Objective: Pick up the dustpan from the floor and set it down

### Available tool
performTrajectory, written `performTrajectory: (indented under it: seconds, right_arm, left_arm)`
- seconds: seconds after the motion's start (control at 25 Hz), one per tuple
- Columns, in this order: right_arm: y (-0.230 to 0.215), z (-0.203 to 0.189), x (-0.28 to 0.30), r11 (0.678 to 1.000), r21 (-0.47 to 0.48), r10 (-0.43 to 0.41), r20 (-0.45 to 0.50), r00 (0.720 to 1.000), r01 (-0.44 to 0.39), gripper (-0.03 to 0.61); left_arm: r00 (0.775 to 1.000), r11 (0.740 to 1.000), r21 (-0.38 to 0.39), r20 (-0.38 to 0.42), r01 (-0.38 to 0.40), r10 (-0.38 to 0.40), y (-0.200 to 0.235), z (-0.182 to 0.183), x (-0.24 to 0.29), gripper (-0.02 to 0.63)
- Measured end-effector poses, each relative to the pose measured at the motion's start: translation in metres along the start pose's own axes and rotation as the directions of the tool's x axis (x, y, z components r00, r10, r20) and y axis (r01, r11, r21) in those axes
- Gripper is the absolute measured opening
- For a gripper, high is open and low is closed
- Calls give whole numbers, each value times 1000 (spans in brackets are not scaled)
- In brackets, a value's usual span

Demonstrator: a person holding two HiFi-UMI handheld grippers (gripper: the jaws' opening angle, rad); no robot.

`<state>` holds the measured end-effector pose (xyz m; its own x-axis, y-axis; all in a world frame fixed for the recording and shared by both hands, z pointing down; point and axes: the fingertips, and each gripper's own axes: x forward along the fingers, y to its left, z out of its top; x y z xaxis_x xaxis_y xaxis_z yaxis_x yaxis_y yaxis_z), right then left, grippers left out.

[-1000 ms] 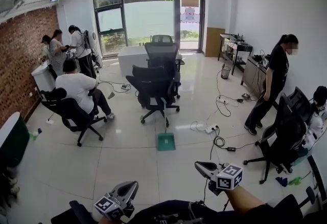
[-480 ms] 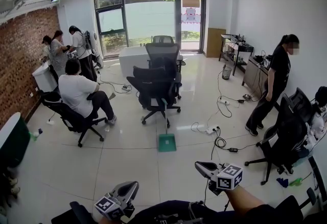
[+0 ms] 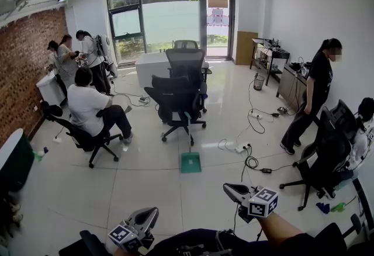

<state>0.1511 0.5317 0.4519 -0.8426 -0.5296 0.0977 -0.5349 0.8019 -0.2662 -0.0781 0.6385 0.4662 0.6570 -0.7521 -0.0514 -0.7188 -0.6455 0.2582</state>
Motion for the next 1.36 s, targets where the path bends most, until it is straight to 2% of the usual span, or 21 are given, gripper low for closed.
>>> performTrajectory:
  seconds: [0.2, 0.36, 0.56, 0.96, 1.16, 1.24, 1.36]
  right_arm:
    - [-2, -4, 3, 999, -35, -37, -6, 999, 37, 21]
    - [4, 3, -6, 996, -88, -29, -51, 998, 25, 20]
    - [9, 17, -17, 996, -86, -28, -50, 998, 24, 18]
    - [15, 17, -5, 996, -86, -22, -57, 998, 17, 18]
    - [31, 59, -34, 997, -77, -16, -60, 998, 11, 18]
    - [31, 55, -26, 997, -79, -12, -61, 998, 7, 18]
    - [18, 27, 8, 996, -86, -8, -63, 998, 3, 18]
  left_arm:
    - [1000, 1000, 3, 0, 5, -5, 5, -2, -2, 14]
    - [1000, 1000, 1, -2, 3, -3, -8, 10, 2, 14]
    - [1000, 1000, 4, 0, 3, -3, -23, 24, 3, 14]
    - [1000, 1000, -3, 6, -14, 14, -12, 26, -8, 14]
    - [1000, 1000, -5, 0, -20, 20, -51, 67, -6, 14]
    - [1000, 1000, -5, 1, -21, 21, -42, 65, -8, 15]
    - [1000, 1000, -3, 5, -21, 21, -3, 40, -9, 14]
